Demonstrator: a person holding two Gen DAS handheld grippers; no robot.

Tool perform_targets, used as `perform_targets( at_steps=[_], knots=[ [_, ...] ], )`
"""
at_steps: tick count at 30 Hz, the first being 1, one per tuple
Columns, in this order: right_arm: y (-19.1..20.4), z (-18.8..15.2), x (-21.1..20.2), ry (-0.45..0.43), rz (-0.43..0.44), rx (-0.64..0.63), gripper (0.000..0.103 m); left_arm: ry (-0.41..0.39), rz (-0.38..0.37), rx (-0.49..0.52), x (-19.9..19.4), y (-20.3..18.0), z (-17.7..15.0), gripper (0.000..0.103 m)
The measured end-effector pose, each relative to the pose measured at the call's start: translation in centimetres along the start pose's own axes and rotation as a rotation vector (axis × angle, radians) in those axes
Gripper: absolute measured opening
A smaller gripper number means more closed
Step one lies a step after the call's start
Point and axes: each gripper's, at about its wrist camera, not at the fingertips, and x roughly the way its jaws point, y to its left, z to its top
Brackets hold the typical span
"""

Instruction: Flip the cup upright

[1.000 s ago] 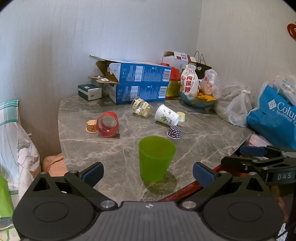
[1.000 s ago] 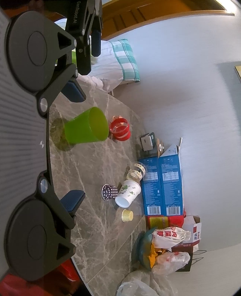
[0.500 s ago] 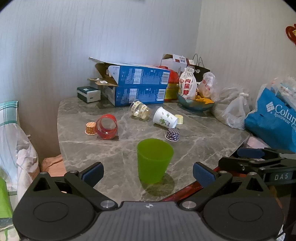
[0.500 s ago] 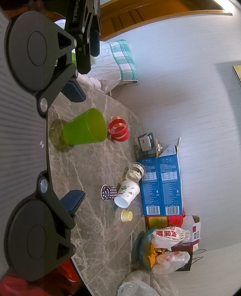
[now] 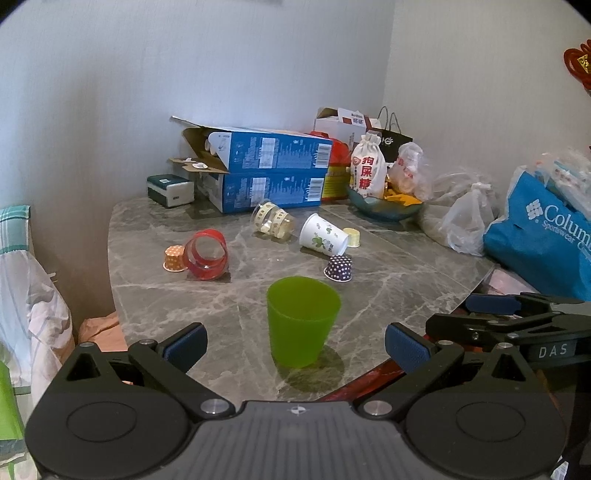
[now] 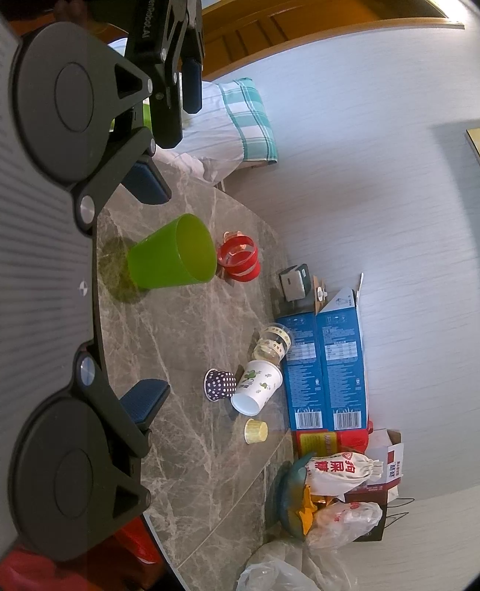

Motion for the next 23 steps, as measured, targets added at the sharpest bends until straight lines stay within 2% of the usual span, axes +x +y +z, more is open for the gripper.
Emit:
perform_targets(
  at_steps=[16, 23],
  knots=[
    [-0.09, -0.18, 0.18, 0.008, -0.004, 0.006, 0.102, -0.007, -0.029, -0.002, 0.17, 0.20, 0.08, 0.103],
    [-0.21, -0.18, 0.86, 0.016, -0.001, 0.025, 0.102, -0.046, -0.034, 0.011, 0.46, 0.69, 0.03, 0.103]
  ],
)
